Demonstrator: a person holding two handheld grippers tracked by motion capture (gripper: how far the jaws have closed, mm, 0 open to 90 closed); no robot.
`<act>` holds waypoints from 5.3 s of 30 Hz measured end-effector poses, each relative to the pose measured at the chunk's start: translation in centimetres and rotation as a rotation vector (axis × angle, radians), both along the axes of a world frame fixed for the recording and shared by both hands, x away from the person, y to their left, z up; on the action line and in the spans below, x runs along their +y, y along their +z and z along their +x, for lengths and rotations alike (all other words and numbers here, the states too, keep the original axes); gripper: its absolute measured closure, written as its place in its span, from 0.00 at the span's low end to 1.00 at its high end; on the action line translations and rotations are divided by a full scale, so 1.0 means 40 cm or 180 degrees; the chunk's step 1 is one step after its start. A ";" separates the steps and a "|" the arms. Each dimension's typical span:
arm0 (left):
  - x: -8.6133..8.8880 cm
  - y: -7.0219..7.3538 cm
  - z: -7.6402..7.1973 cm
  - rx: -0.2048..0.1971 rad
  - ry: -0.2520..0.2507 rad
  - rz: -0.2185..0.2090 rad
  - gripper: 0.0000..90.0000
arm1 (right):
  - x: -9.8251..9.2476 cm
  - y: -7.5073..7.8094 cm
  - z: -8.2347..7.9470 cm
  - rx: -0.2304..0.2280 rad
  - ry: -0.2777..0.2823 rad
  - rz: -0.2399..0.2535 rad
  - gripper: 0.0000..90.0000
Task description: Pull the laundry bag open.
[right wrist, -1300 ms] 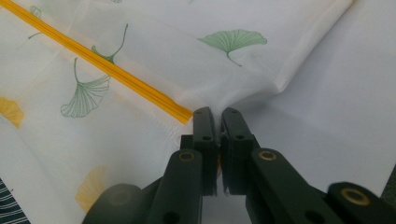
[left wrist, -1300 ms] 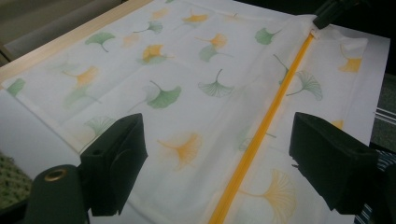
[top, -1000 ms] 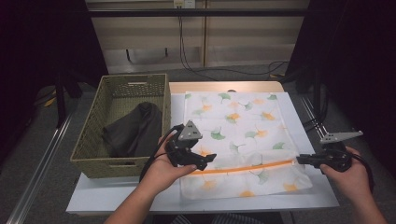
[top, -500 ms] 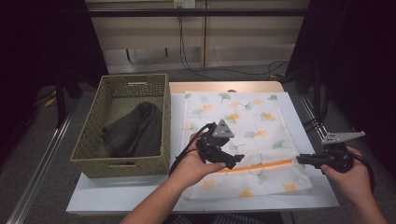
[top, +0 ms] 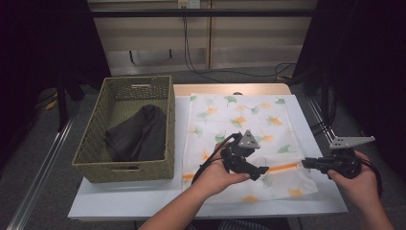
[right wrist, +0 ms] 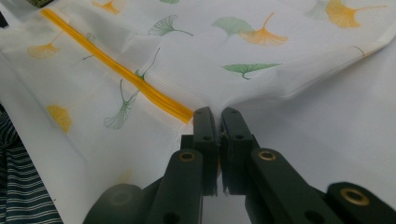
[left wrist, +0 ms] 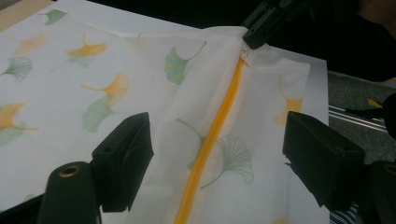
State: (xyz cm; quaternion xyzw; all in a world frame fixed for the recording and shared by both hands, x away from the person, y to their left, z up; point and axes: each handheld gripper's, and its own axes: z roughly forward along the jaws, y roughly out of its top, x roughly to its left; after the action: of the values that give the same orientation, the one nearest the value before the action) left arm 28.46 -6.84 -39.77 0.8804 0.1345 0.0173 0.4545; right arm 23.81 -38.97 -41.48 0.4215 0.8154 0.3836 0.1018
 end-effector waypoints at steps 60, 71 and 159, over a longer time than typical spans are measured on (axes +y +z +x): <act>-0.200 -0.105 -0.004 0.0351 -0.0383 0.0284 0.61 | 0.046 -0.001 -0.022 -0.0341 0.0372 0.0257 0.96; -0.200 -0.111 -0.001 0.0295 -0.0293 0.0317 0.74 | 0.052 -0.007 -0.023 -0.0262 0.0485 0.0312 0.96; -0.130 -0.093 0.007 0.0463 -0.0094 0.0062 1.00 | 0.006 -0.011 -0.018 -0.0136 0.0203 0.0195 0.97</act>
State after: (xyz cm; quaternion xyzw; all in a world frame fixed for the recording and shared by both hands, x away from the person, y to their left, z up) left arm 28.75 -12.05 -43.50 0.8855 0.1540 -0.0521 0.4352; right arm 23.07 -38.74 -41.90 0.3900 0.8139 0.4204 0.0940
